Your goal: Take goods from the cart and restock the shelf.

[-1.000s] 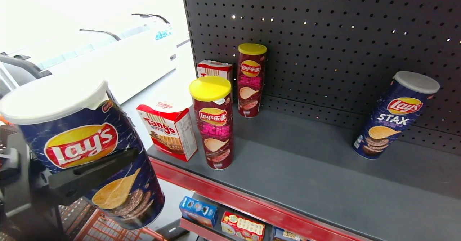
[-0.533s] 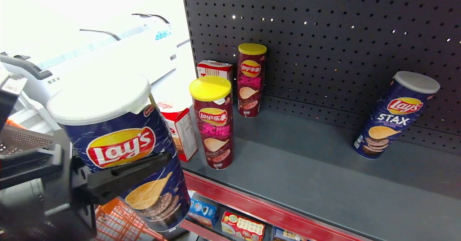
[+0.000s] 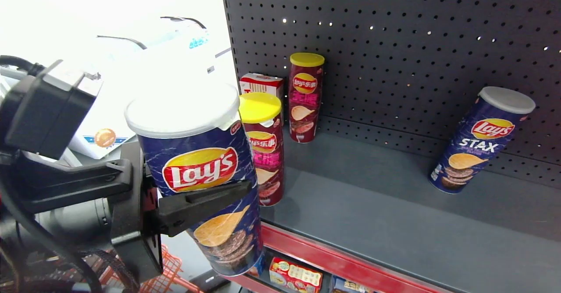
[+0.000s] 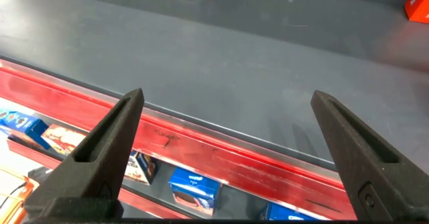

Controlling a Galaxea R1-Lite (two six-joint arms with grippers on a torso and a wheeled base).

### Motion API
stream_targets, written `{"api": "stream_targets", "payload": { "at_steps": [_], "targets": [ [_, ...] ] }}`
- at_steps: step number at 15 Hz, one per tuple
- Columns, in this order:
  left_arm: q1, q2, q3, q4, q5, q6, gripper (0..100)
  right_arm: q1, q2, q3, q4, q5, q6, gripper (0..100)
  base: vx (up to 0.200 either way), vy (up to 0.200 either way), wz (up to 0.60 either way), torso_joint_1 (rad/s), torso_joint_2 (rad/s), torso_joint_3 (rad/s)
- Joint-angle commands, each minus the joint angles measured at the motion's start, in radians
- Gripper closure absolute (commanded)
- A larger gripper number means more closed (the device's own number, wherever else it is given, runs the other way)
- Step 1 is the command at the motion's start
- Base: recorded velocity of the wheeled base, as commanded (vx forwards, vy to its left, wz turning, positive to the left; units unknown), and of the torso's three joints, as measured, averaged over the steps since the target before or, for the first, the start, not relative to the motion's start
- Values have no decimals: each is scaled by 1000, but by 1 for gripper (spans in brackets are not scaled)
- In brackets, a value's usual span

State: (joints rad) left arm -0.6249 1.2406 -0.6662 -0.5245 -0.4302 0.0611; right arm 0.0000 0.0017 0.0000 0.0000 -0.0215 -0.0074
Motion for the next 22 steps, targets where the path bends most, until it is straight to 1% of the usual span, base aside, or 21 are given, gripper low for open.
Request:
{"api": "stream_targets", "payload": {
  "at_steps": [1,10,19,20,22],
  "targets": [
    [-21,16,-3,0,-10,0,100,0,1,0,0,0,0,0,0,0,-600,7,2,-2],
    [-24,16,5,0,-19,2,100,0,1,0,0,0,0,0,0,0,-600,2,3,0],
    [-12,-9,33,1,-16,0,100,0,1,-2,2,2,-2,0,0,0,0,0,0,0],
    [-12,-12,39,0,-16,0,100,0,1,0,0,2,-2,0,0,0,600,7,2,2],
    [-12,-12,48,0,-15,0,100,2,0,0,0,0,-2,0,0,0,0,0,0,0]
  ]
}}
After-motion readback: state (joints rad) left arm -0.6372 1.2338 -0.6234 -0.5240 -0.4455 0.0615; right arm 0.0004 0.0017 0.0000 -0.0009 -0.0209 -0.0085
